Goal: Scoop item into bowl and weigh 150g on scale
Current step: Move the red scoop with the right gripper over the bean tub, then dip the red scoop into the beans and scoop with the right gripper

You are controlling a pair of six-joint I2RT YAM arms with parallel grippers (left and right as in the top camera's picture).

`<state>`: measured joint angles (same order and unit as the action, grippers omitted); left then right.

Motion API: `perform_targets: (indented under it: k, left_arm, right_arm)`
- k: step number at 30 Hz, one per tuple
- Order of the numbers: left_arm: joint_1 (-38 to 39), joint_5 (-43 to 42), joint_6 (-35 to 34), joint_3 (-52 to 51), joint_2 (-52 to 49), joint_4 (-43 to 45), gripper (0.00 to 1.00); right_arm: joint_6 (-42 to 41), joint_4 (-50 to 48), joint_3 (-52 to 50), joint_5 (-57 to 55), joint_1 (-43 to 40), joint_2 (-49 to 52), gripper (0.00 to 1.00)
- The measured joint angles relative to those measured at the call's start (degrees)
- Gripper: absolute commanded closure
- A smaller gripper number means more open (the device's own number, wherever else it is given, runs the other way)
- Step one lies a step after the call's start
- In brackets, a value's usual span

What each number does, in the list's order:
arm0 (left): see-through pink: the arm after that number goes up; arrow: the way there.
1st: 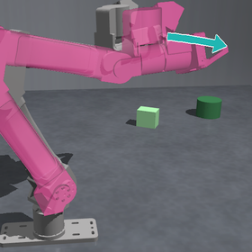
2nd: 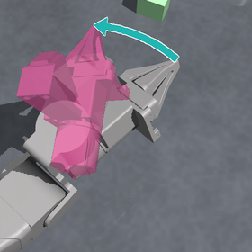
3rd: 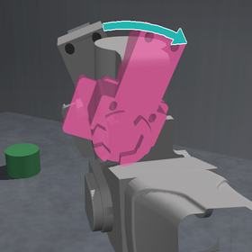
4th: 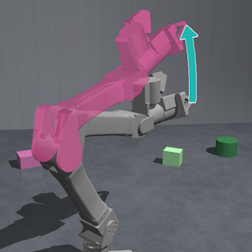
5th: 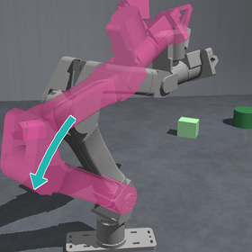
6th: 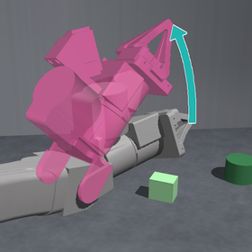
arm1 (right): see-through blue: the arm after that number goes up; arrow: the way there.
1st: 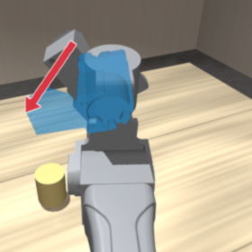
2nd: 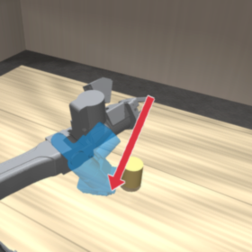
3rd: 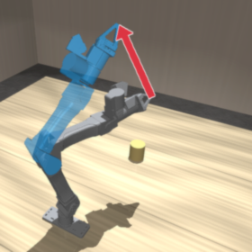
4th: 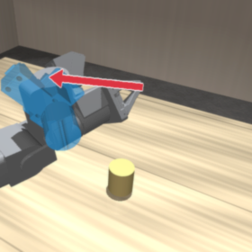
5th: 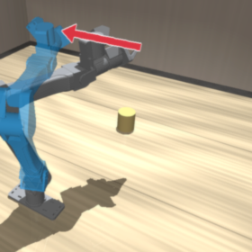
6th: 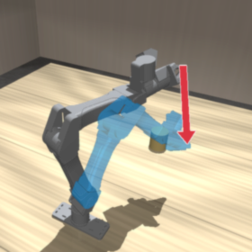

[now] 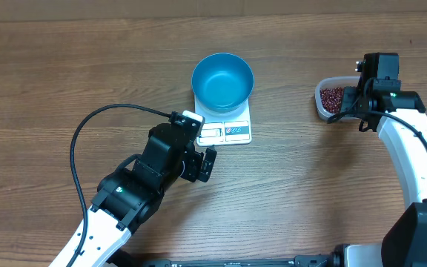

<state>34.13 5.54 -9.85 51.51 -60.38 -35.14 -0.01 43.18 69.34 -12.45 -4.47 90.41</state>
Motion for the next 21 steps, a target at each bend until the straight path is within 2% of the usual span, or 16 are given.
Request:
perform_targets:
  k: [21]
  left_arm:
    - [0.0, 0.0, 0.0, 0.0, 0.0, 0.0, 0.00]
  right_arm:
    - [0.0, -0.1, 0.0, 4.0, 0.0, 2.2, 0.96]
